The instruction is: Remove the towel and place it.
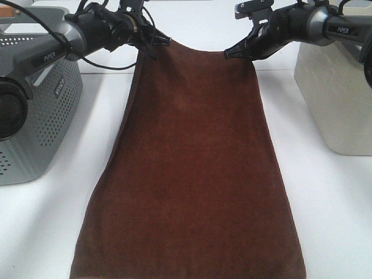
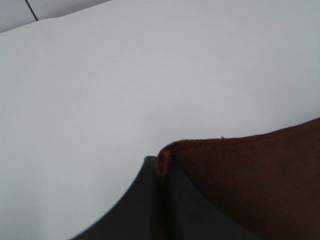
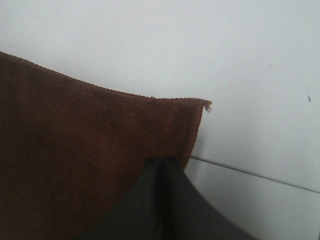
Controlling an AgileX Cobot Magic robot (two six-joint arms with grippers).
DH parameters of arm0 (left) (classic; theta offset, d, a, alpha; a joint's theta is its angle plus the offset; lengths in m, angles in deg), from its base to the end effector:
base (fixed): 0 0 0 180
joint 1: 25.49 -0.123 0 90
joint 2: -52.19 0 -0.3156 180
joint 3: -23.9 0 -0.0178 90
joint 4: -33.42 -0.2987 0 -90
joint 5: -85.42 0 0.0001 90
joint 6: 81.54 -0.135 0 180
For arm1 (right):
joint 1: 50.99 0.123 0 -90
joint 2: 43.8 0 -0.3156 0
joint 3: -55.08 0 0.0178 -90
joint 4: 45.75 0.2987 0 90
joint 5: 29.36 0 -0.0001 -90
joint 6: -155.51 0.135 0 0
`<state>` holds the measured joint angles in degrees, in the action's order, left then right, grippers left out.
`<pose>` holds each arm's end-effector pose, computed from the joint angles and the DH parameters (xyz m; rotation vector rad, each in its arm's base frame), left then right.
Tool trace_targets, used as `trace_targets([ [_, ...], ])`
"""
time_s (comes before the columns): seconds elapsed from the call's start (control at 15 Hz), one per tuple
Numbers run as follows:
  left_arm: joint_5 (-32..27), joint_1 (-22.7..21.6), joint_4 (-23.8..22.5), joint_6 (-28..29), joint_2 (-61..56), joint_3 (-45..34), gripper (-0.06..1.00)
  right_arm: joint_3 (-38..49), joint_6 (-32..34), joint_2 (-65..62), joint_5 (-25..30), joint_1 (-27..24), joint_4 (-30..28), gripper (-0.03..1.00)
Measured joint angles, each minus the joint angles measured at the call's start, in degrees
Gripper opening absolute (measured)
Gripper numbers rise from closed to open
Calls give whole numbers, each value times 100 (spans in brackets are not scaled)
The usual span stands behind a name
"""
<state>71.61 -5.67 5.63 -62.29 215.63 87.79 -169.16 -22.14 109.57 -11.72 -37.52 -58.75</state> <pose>0.6867 -0.2315 0.1310 0.3944 1.9089 -0.0293 0.6621 0.1491 0.1035 -0.4120 2.1649 -0.0420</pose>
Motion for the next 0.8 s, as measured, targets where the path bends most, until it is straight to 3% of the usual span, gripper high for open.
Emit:
trace_targets([
  [0.13,52,0,-212,6,178,0,0,0,0,57,-17,-11,0,4],
  [0.27,-34,0,-264,6,327,0,5,0,0,69,-74,-11,0,27],
  [0.4,-80,0,-269,6,355,0,29,0,0,69,-80,-11,0,60],
  [0.47,-57,0,-269,6,355,0,45,0,0,69,-46,-11,0,68],
  [0.53,-57,0,-269,6,355,0,53,0,0,69,6,-11,0,70],
  [0.6,-46,0,-269,6,338,0,71,0,0,11,183,-6,29,73],
  [0.8,-206,11,-166,6,120,0,78,0,0,-378,710,-6,378,75],
])
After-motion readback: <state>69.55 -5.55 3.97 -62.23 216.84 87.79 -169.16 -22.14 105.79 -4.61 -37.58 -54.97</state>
